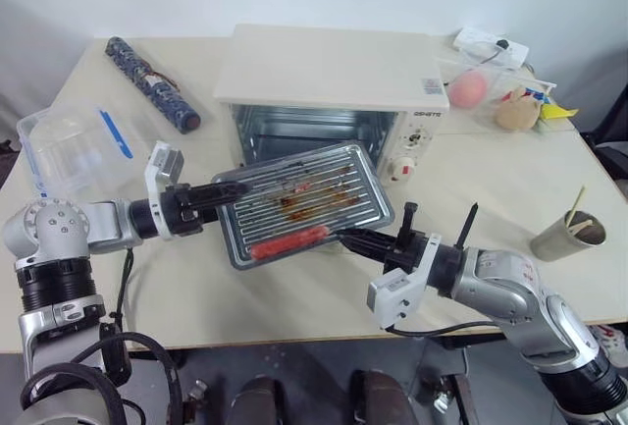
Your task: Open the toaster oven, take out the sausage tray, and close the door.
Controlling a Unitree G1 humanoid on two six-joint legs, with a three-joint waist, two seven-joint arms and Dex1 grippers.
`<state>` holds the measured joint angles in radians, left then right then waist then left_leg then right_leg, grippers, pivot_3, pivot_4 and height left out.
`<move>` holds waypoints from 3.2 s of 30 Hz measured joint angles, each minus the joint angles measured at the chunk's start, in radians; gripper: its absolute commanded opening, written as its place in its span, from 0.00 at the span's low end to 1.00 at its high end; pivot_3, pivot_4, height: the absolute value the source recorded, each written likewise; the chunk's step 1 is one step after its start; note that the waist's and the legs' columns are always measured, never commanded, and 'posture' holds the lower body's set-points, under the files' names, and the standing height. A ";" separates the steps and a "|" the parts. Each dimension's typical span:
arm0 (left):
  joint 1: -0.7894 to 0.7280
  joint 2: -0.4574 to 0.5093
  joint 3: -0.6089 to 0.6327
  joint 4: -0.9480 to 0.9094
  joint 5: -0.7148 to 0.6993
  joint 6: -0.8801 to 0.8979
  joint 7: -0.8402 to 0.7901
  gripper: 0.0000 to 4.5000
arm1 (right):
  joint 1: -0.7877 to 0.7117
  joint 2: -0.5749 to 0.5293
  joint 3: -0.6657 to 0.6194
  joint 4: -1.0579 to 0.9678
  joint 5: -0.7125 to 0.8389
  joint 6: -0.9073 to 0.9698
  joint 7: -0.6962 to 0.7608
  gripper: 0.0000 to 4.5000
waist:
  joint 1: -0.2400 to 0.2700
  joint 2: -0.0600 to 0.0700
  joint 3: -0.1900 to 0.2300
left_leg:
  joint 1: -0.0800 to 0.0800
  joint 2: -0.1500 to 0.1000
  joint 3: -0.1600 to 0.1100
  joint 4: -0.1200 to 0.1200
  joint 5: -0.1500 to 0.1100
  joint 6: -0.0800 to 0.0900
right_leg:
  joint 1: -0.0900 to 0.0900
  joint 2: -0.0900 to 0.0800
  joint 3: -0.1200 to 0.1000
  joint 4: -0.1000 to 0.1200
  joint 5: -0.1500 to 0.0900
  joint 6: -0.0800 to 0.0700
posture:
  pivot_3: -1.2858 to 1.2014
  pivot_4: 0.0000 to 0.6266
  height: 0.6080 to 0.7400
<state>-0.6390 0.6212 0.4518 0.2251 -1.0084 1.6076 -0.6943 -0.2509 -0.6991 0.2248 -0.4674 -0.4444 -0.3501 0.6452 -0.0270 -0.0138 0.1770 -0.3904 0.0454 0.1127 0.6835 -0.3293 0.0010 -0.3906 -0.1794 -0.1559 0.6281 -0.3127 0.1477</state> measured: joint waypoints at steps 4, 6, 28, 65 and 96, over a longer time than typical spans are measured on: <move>0.048 -0.018 0.002 -0.003 -0.159 0.005 0.125 1.00 | 0.000 0.000 0.000 0.000 0.018 0.002 0.011 0.01 | 0.000 0.000 0.000 | 0.000 0.000 -0.004 0.000 0.000 0.000 | 0.001 0.000 0.000 0.000 0.000 0.000 | 0.52 0.24 1.00; 0.069 -0.020 0.002 -0.002 -0.257 0.005 0.209 0.91 | 0.000 0.000 -0.001 0.000 0.025 0.002 0.016 0.00 | 0.000 0.000 0.000 | 0.001 0.000 -0.004 0.000 0.000 0.000 | 0.001 0.000 0.000 0.000 0.000 0.000 | 0.52 0.24 1.00; 0.276 -0.039 -0.140 -0.023 -0.933 -0.260 0.800 0.00 | -0.005 -0.049 -0.003 -0.041 0.232 0.092 0.196 0.46 | 0.006 0.000 0.000 | 0.007 -0.002 -0.011 0.001 0.000 0.000 | 0.014 0.000 -0.001 -0.005 0.000 0.000 | 0.52 0.24 1.00; 0.844 -0.203 0.299 -0.405 -0.934 -0.489 0.701 0.00 | -0.135 0.009 -0.067 0.657 0.563 0.235 0.465 0.01 | 0.023 0.000 0.000 | 0.007 0.000 -0.008 0.000 0.000 0.000 | 0.015 0.002 0.001 -0.010 -0.001 -0.002 | 0.52 0.24 1.00; 1.010 -0.176 0.363 -0.465 -0.934 -0.530 0.692 0.00 | -0.607 0.103 -0.167 0.732 0.724 0.472 0.505 0.01 | 0.022 0.002 0.001 | 0.003 0.002 -0.008 0.000 0.000 0.000 | 0.013 0.005 0.001 -0.016 -0.002 -0.004 | 0.52 0.24 1.00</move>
<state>0.3711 0.4452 0.8144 -0.2395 -1.9429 1.0779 -0.0020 -0.8580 -0.5957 0.0576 0.2650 0.2794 0.1215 1.1500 -0.0047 -0.0116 0.1780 -0.3873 0.0474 0.1047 0.6837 -0.3296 0.0012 -0.3776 -0.1745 -0.1549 0.6125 -0.3142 0.1437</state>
